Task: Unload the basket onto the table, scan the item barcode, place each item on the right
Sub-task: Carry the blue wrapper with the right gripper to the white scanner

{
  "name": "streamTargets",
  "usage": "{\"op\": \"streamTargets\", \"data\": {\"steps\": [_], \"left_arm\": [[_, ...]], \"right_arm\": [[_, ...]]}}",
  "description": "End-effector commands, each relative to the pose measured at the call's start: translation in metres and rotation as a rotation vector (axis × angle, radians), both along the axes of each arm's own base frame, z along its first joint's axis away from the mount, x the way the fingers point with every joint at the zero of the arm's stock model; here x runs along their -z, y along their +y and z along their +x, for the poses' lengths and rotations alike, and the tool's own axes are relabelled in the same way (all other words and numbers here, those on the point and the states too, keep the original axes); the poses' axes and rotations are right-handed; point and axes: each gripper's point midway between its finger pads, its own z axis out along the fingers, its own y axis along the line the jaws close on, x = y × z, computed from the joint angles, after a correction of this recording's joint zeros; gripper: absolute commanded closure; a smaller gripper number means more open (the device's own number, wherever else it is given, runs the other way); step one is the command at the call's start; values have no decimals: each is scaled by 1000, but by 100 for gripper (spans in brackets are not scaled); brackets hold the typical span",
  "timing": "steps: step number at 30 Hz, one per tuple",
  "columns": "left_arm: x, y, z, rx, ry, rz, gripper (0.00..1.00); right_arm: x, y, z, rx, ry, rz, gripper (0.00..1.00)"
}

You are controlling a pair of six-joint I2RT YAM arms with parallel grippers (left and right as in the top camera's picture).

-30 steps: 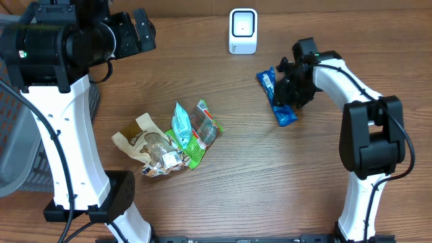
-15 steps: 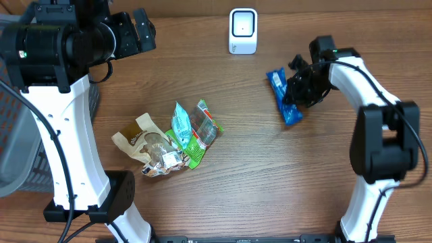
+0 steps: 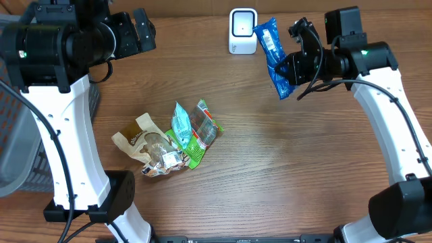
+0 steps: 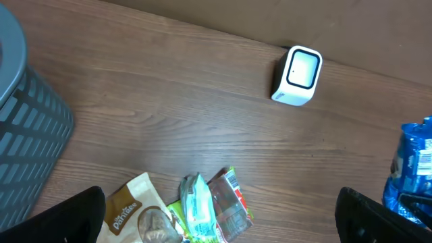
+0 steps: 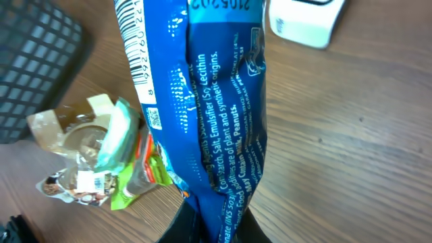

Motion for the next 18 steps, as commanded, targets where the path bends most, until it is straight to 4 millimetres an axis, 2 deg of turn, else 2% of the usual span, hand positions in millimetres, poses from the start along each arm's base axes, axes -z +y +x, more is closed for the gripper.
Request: {"op": "streamTargets", "data": {"steps": [1, 4, 6, 8, 12, 14, 16, 18], "left_arm": [[1, 0, 0, 15, 1, 20, 0], [1, 0, 0, 15, 1, 20, 0], [1, 0, 0, 15, 1, 20, 0], [1, 0, 0, 15, 1, 20, 0], [1, 0, 0, 15, 1, 20, 0], [1, 0, 0, 15, 1, 20, 0], [1, 0, 0, 15, 1, 20, 0], [1, 0, 0, 15, 1, 20, 0]], "right_arm": [[-35, 4, -4, -32, -106, 32, 96], [-26, -7, 7, 55, -106, -38, 96], [-14, -19, 17, 178, -104, -128, 96], [-3, -21, 25, 251, -111, -214, 96], [15, -20, 57, 426, -217, -416, 96], [20, -21, 66, 470, -261, -483, 96], [27, -29, 82, 577, -346, -624, 96], [26, -36, 91, 635, -398, -688, 96]]}}
